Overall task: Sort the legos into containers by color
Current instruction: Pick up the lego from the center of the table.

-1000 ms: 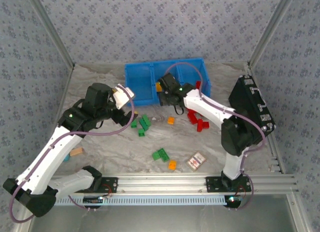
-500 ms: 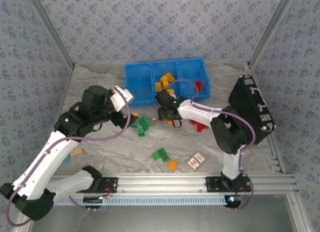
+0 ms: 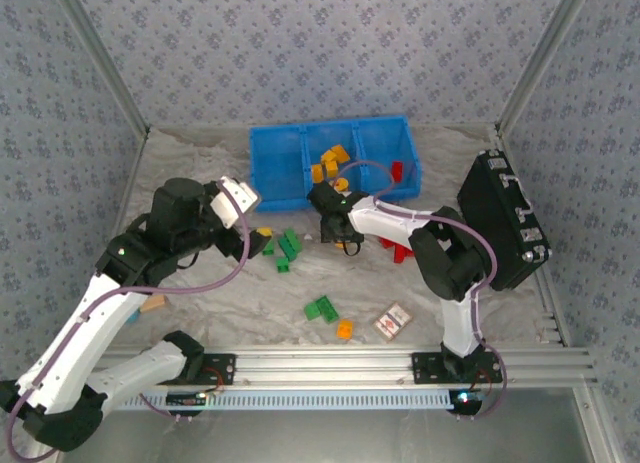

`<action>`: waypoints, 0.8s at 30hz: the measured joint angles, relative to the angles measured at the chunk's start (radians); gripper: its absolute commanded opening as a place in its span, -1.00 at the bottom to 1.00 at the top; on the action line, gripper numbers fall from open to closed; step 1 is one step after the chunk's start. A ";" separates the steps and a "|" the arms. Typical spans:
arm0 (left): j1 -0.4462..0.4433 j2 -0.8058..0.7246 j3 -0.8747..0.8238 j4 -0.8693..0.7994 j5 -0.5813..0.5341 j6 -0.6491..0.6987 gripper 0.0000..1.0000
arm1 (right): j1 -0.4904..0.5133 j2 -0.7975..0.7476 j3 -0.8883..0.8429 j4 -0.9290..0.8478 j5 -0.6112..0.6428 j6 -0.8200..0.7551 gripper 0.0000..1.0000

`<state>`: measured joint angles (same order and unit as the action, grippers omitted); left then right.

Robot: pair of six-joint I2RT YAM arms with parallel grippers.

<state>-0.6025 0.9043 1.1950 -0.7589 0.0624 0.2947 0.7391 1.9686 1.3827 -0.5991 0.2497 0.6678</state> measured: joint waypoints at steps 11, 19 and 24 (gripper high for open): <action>0.000 0.000 -0.002 0.000 0.000 0.000 1.00 | 0.000 0.006 -0.033 0.005 -0.008 0.021 -0.15; 0.000 -0.001 -0.002 0.000 -0.011 0.001 1.00 | -0.002 0.013 -0.043 0.006 -0.021 0.005 -0.29; 0.000 -0.001 -0.001 -0.001 -0.027 0.011 1.00 | -0.004 0.008 -0.041 0.000 -0.021 -0.029 -0.34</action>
<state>-0.6025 0.9031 1.1942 -0.7597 0.0353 0.3058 0.7353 1.9766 1.3418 -0.5987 0.2283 0.6388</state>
